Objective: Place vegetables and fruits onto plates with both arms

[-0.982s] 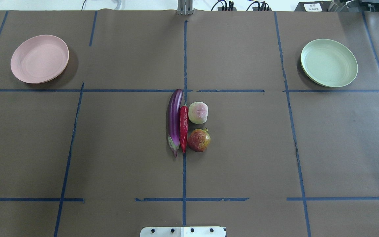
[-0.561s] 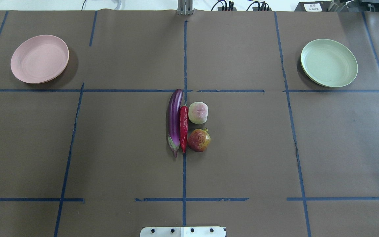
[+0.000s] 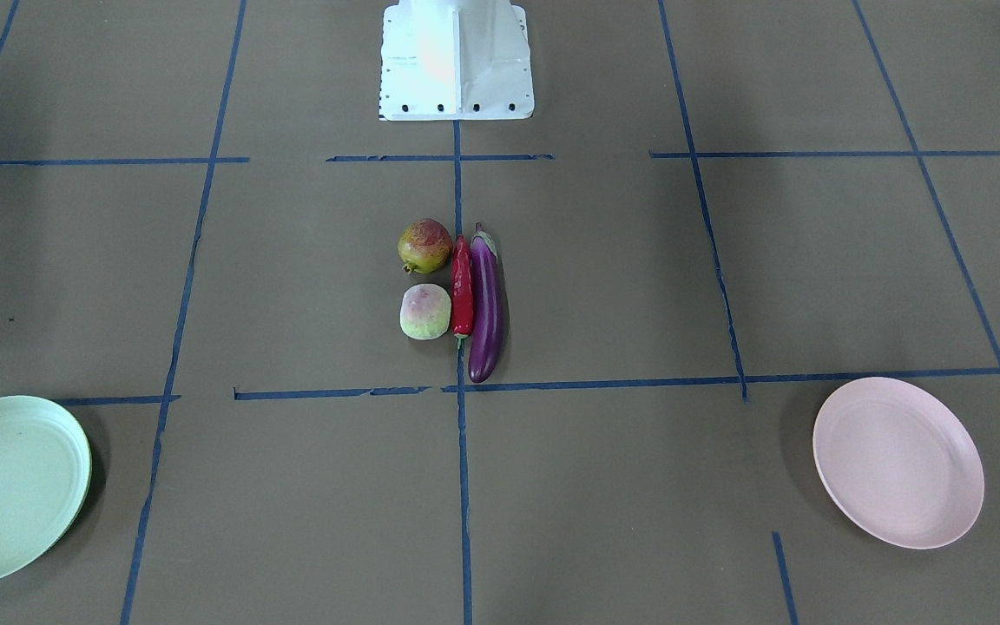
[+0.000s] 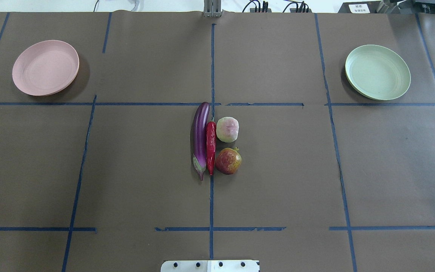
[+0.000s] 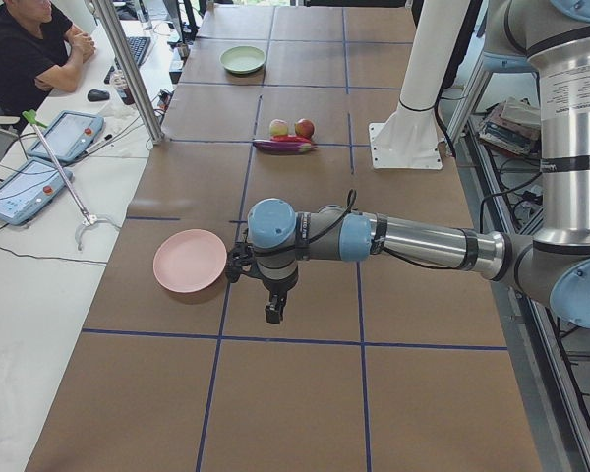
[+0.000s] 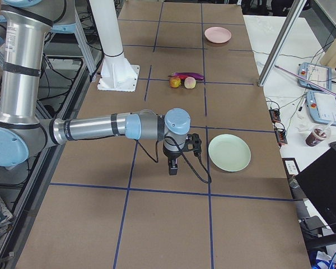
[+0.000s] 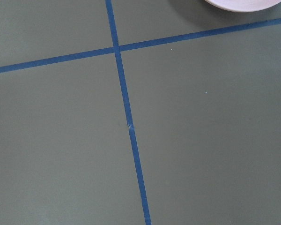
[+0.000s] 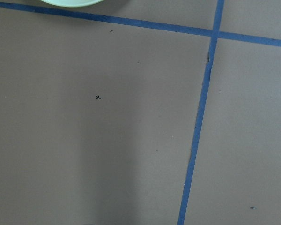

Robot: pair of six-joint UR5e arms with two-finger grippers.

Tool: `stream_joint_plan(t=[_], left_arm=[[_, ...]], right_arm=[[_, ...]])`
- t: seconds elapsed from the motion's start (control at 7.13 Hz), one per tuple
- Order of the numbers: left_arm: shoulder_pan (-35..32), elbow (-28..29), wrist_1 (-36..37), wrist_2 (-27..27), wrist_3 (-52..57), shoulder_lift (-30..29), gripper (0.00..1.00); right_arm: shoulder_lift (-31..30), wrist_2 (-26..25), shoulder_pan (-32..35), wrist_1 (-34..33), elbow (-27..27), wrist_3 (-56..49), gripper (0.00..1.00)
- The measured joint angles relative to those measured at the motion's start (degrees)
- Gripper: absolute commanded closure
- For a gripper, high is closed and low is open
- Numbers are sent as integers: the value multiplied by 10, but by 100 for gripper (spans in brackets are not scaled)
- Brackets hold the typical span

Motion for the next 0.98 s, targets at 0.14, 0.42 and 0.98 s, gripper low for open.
stream_joint_plan(t=[0.14, 0.42, 0.98], left_arm=[[0, 0, 0, 0, 0, 0, 0], [0, 0, 0, 0, 0, 0, 0], [1, 1, -1, 0, 0, -1, 0]], right_arm=[[0, -1, -15, 0, 13, 4, 0], [15, -1, -81, 25, 56, 80, 0], [170, -47, -293, 148, 72, 557, 0]])
